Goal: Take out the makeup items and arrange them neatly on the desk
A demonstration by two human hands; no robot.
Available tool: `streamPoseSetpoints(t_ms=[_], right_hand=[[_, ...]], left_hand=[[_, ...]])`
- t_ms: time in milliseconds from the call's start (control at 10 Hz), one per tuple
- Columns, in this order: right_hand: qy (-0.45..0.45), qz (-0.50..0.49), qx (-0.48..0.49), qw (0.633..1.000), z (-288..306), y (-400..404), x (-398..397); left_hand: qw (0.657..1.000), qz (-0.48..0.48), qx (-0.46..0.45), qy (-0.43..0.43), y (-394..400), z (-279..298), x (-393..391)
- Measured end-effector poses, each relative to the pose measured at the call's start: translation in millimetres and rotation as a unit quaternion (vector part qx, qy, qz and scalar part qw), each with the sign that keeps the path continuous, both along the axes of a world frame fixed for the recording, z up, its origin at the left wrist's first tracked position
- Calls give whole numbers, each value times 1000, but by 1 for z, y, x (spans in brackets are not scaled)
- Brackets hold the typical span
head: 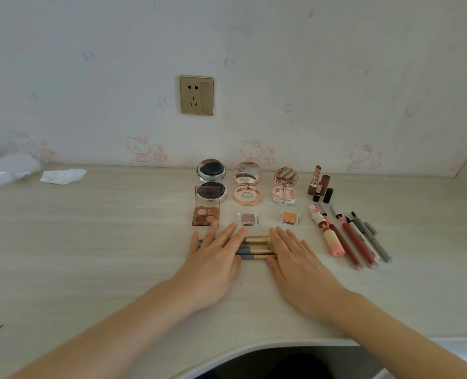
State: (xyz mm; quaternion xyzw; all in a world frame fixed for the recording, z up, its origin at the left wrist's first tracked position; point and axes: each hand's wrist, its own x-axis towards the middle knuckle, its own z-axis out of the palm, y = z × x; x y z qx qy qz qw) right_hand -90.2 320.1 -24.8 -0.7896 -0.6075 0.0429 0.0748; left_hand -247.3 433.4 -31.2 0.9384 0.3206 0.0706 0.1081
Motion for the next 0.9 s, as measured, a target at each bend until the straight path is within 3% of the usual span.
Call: streamPoseSetpoints(t_ms=[100, 300, 900], right_hand=[[9, -5, 4, 1000, -1, 0, -1], [3, -3, -1, 1000, -1, 1, -2], [34, -11, 52, 998, 7, -11, 2]], left_hand=[[998, 60, 5, -9, -3, -2, -8], [998, 31, -1, -49, -6, -3, -9], [998, 39, 36, -28, -15, 7, -21]])
